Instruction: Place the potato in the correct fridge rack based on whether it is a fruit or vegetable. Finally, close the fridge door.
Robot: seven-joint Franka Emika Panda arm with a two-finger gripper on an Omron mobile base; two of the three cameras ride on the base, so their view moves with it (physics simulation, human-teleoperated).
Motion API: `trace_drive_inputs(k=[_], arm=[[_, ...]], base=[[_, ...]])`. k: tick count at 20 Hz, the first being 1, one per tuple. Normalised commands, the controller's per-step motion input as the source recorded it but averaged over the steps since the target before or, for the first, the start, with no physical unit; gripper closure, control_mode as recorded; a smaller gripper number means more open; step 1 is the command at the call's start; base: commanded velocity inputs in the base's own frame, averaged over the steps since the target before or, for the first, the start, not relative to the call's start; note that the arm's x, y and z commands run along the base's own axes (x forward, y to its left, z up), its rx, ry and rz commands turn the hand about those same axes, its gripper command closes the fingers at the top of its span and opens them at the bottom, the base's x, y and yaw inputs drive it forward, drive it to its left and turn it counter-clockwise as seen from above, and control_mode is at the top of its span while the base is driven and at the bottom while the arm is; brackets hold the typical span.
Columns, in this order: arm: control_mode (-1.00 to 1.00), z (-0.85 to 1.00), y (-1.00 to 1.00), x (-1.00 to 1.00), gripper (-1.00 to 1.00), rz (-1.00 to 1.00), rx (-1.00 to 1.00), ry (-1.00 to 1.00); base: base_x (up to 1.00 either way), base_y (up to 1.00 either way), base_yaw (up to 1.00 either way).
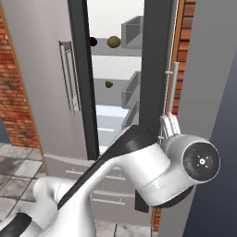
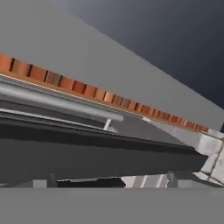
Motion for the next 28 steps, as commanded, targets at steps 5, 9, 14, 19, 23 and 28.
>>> trace_drive_inputs(k=[5,9,14,19,23,28], arm=[[-1.00,-0.17,-0.28,0.71,-1.00,0.09,0.28,-0.11],[-1.00,-0.07,-0.16,0.69,-1.00,0.07,0.22,-0.08],[-1.00,-0.01,-0.11,0.62,-1.00,0.03,0.18,-0.07],[-1.00,-0.05,-0.04,0.54,-1.00,0.02,0.13,-0.04],[-1.00,-0.09,-0.04,0.42,-1.00,0.08,0.10,-0.01],[-1.00,-0.08,0.00,0.38,-1.00,0.09,0.06,-0.05]], base=[[0.00,0.00,0.00],[0.00,0.00,0.00],[0.00,0.00,0.00],[0.00,0.00,0.00],[0.00,0.00,0.00],[0.00,0.00,0.00]])
